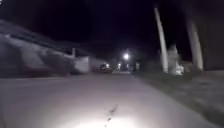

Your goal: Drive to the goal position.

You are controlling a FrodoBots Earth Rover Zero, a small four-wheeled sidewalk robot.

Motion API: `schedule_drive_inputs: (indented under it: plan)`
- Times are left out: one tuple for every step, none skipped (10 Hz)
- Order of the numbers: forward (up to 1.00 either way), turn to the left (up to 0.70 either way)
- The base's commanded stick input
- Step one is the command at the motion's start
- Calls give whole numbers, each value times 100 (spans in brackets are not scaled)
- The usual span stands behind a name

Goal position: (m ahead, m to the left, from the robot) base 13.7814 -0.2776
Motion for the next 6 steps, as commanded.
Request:
schedule_drive_inputs:
  plan:
    - [70,0]
    - [70,0]
    - [70,0]
    - [70,0]
    - [70,0]
    - [70,0]
